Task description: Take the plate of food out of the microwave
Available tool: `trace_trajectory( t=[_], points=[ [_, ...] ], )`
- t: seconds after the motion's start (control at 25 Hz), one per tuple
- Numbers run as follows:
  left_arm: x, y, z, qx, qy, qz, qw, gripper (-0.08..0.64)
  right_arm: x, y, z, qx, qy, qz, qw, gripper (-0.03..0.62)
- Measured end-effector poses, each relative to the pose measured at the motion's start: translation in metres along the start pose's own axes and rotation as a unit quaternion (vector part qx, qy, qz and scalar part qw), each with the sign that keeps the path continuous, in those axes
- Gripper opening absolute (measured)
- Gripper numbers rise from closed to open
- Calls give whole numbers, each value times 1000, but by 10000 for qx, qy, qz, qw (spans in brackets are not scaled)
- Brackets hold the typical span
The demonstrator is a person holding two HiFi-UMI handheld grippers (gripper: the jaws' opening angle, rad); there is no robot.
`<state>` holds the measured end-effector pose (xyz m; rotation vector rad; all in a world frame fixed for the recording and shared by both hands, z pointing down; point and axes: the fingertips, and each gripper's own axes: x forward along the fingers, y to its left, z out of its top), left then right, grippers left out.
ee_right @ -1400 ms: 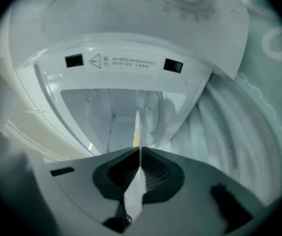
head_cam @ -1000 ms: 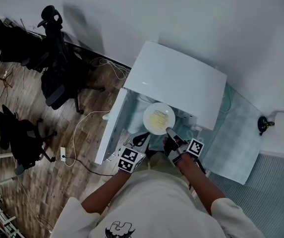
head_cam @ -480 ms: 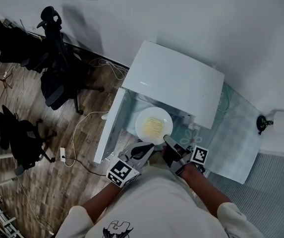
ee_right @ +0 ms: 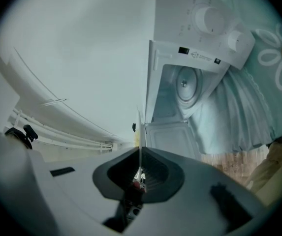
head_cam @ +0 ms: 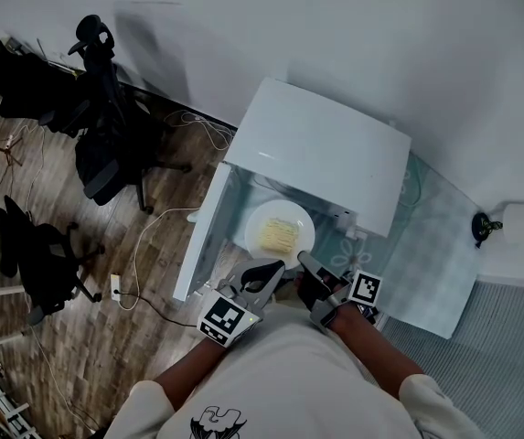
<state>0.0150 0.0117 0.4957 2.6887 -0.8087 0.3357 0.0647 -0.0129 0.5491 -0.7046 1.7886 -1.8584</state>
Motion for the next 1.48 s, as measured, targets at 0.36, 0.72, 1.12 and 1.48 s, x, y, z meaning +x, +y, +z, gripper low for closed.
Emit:
trace_trajectory(
  t=[0.36, 0.72, 1.12, 1.48],
  points=[
    [2, -7, -1, 76, 20, -127, 9999, 3, 0, -3, 2, -51, -64, -95, 9999, 25],
    [1, -11, -6, 43, 80, -135, 9999, 3, 0, -3, 5, -136, -109, -165, 9997, 23],
    [2, -9, -7, 31, 110, -102, 9999, 3, 0, -2, 2, -76, -113, -182, 9997, 24],
    [1, -8, -8, -13, 120, -77, 9999, 3, -1, -4, 4, -101, -109, -243, 9996, 23]
  ],
)
